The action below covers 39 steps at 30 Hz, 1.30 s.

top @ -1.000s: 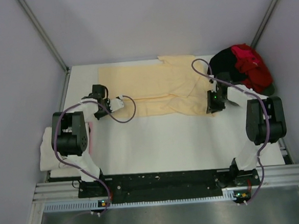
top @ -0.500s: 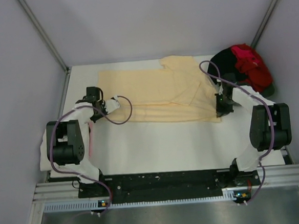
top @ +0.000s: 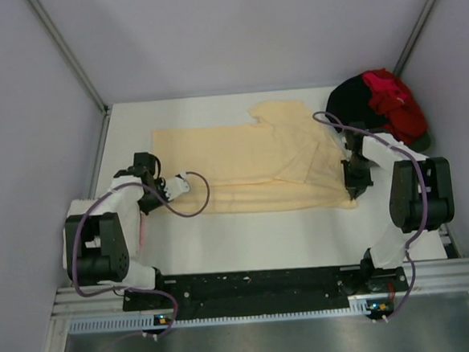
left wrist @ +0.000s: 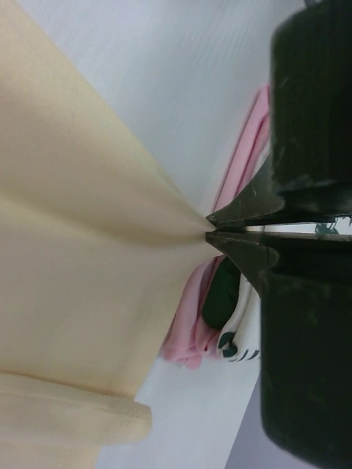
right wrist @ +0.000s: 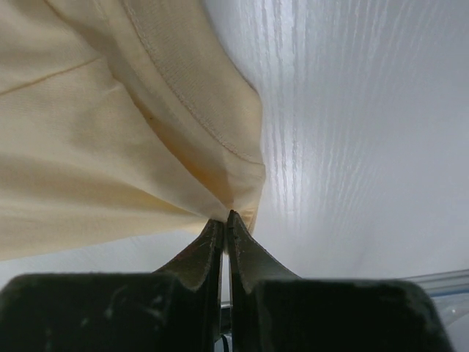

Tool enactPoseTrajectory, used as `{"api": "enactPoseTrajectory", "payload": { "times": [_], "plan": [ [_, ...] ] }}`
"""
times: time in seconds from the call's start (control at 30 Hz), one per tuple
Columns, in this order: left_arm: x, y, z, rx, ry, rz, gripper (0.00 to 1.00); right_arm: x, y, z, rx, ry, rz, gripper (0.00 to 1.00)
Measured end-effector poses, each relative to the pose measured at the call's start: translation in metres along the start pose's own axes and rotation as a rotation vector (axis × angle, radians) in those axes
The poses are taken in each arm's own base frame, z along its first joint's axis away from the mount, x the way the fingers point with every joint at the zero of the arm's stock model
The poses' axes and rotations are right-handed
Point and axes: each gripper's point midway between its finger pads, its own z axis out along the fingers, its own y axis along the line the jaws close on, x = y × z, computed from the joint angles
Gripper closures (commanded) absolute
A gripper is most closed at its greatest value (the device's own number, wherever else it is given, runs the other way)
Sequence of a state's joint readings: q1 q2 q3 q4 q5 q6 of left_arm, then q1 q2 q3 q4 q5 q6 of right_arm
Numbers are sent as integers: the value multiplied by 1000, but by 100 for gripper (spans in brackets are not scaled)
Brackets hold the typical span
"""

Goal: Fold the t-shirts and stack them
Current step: Fold the flattened tshirt in 1/3 of the way

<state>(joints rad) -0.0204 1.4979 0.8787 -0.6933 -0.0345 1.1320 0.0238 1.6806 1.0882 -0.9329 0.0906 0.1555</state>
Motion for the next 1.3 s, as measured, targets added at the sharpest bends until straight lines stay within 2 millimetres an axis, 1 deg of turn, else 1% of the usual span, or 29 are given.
{"api": "enactPoseTrajectory", "payload": {
  "times": [0.03, 0.07, 0.1, 0.17, 0.23, 0.3, 0.33, 0.4, 0.47, 0.53, 0.57, 0.6, 0.63, 0.7, 0.77, 0.8, 0.87, 0.97, 1.03, 1.1, 1.2, 1.27, 1.3],
  "plan": [
    [0, -4, -3, 12, -5, 3, 59, 2, -2, 0, 12, 8, 2, 89],
    [1, -9, -6, 27, -8, 9, 52, 5, -5, -1, 27, 17, 4, 71],
    [4, -14, -9, 41, -2, 13, 48, 6, -8, -1, 47, 24, 6, 62],
    [9, -22, -13, 69, 12, 12, 46, 10, -18, -2, 98, 37, 7, 56],
    [12, -28, -15, 91, 24, 10, 45, 13, -26, -4, 139, 51, 7, 53],
    [13, -30, -18, 106, 28, 5, 44, 14, -30, -6, 165, 63, 5, 53],
    [11, -27, -22, 104, 22, -3, 44, 11, -32, -9, 176, 58, 5, 53],
    [0, -11, -32, 68, -12, -27, 44, 2, -32, -17, 193, 31, 3, 52],
    [-15, 12, -43, 8, -65, -54, 45, -14, -28, -29, 201, -25, 0, 52],
    [-31, 36, -50, -48, -122, -71, 50, -28, -18, -42, 189, -93, -16, 53],
    [-35, 42, -50, -59, -136, -70, 51, -34, -12, -49, 180, -126, -27, 56],
    [-41, 47, -46, -63, -143, -62, 51, -41, -2, -58, 158, -180, -45, 61],
    [-42, 48, -41, -56, -139, -58, 51, -45, 9, -65, 130, -219, -63, 66],
    [-45, 42, -25, -14, -115, -35, 51, -51, 35, -78, 35, -294, -94, 78],
    [-47, 35, -9, 30, -91, -13, 50, -56, 63, -86, -94, -354, -113, 91],
    [-48, 34, -2, 43, -80, -6, 50, -58, 74, -86, -156, -375, -112, 95],
    [-51, 33, 9, 52, -68, -2, 53, -57, 88, -79, -231, -384, -112, 100],
    [-53, 40, 20, 36, -56, -19, 63, -54, 98, -57, -272, -350, -106, 100],
    [-54, 49, 24, 9, -48, -38, 64, -55, 100, -42, -267, -320, -98, 100],
    [-56, 60, 29, -22, -41, -54, 68, -55, 100, -20, -248, -283, -85, 100],
    [-54, 67, 36, -37, -9, -72, 70, -48, 89, 7, -210, -222, -51, 100],
    [-54, 71, 38, -45, 8, -87, 70, -44, 84, 14, -205, -199, -26, 100],
    [-54, 75, 38, -52, 14, -103, 69, -46, 82, 14, -200, -204, -16, 100]
  ]
}}
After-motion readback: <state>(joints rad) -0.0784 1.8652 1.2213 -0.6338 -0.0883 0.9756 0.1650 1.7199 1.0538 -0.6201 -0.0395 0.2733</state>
